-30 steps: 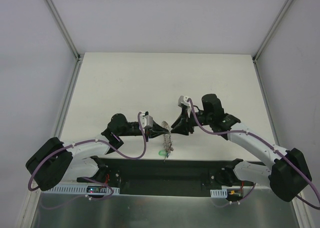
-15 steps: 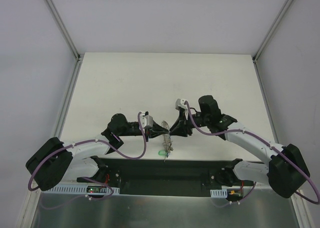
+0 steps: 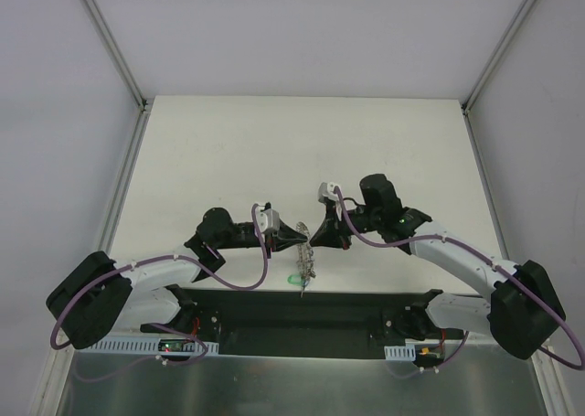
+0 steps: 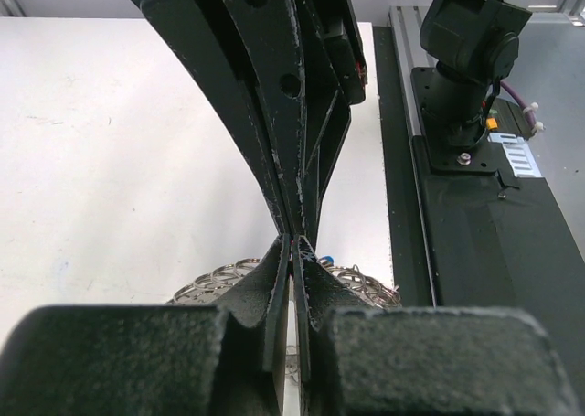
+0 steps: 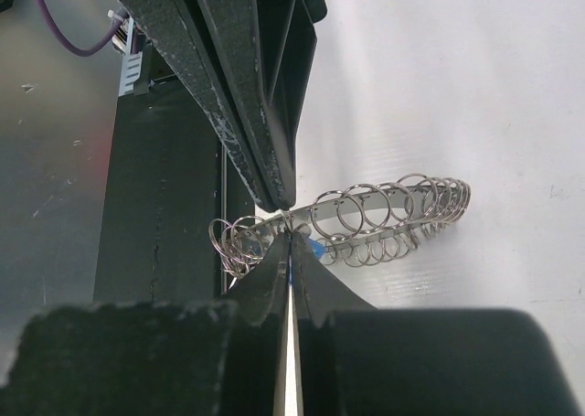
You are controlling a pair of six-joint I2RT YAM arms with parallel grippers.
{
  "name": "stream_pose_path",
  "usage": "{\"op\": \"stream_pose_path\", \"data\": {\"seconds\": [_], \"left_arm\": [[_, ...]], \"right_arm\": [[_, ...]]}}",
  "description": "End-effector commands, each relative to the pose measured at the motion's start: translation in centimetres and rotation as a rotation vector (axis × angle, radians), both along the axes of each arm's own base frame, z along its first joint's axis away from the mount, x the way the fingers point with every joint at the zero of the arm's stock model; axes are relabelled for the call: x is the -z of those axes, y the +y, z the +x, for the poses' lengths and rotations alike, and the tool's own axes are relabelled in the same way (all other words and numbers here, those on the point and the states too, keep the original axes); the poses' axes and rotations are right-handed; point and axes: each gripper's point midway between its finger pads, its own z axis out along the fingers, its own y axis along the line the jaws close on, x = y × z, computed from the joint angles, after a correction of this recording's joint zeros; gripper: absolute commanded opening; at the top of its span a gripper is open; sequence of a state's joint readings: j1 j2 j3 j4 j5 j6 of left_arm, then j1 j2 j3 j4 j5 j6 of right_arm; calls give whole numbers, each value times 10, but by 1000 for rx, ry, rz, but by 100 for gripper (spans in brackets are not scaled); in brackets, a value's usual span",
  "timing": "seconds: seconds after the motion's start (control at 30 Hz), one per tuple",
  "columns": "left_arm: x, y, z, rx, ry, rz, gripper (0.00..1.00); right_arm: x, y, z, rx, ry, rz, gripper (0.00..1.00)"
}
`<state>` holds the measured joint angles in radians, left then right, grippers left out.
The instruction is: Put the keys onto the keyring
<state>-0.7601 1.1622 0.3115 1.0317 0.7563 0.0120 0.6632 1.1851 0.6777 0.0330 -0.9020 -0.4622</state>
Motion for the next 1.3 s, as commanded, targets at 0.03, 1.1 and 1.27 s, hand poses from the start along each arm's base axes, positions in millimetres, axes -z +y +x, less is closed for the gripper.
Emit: {"op": "stream_pose_path", "data": {"seconds": [0.03, 1.1, 1.27], "left_arm": [[-15, 0, -3, 4, -38, -7, 0], [-2, -22, -10, 89, 177, 164, 46], [1, -15, -6, -10, 290, 133, 46]], "right_arm": [[-33, 3, 5, -35, -132, 15, 1], [-40, 1, 1, -40, -133, -221, 1], [-43, 2, 2, -22, -137, -216, 1]]}}
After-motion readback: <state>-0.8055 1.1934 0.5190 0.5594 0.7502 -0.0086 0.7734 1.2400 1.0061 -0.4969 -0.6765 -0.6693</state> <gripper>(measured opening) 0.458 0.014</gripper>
